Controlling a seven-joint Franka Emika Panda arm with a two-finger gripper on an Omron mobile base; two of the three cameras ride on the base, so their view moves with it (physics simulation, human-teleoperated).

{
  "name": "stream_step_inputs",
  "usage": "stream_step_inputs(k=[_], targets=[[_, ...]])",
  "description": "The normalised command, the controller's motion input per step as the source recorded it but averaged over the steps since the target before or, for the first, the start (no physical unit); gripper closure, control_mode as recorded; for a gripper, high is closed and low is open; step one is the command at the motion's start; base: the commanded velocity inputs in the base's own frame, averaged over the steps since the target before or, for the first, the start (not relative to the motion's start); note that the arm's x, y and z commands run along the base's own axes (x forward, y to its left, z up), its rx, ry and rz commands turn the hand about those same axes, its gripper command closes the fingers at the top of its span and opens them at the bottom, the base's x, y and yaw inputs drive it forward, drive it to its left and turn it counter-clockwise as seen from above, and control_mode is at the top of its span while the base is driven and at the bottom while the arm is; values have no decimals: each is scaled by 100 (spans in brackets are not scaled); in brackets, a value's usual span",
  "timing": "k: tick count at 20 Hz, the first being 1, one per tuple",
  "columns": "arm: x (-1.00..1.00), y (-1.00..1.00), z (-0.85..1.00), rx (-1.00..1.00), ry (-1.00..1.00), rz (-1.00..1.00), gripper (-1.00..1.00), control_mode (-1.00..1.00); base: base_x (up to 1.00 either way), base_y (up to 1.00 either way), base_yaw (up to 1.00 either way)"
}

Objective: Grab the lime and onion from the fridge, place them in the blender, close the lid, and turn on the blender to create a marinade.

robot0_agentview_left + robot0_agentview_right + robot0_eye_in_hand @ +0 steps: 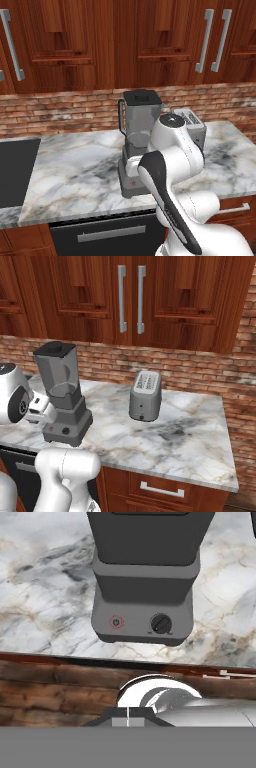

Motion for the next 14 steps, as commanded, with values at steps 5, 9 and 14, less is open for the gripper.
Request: stream_step_inputs(k=[5,9,14], targets=[[20,14,0,0,0,0,100,-100,0,0,0],[20,20,-2,0,0,0,100,-100,0,0,0],[14,6,-11,0,0,0,100,-100,0,0,0]])
